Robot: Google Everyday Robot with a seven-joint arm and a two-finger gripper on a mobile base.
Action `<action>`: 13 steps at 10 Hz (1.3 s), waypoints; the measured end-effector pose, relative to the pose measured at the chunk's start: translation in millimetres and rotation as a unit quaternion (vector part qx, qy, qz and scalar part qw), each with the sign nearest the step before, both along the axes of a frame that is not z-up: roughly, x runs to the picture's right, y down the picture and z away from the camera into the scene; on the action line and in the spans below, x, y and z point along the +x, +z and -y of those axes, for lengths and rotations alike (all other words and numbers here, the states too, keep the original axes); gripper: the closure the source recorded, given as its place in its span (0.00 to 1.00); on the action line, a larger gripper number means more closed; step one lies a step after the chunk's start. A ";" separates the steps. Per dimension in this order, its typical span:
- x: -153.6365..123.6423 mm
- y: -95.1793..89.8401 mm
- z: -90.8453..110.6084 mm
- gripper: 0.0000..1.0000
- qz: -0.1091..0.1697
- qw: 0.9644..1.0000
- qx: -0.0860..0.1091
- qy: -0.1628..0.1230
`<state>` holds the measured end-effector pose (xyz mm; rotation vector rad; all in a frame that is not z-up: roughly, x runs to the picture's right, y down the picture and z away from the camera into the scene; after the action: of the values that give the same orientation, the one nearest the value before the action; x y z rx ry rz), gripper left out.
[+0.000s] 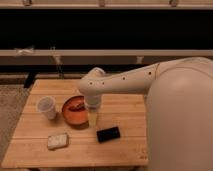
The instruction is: Place the eraser on the white sponge
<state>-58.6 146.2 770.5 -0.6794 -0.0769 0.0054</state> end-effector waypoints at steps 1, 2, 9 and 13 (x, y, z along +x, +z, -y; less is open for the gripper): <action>10.9 -3.3 -11.9 0.20 -0.008 1.000 -0.005 -0.007; 22.2 -5.5 -25.3 0.20 -0.016 1.000 -0.011 -0.015; 56.4 25.1 -106.2 0.20 -0.060 0.995 -0.068 -0.033; 66.0 32.5 -114.9 0.37 -0.079 0.993 -0.079 -0.039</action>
<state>7.4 261.1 802.9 -0.8379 0.1031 -0.0098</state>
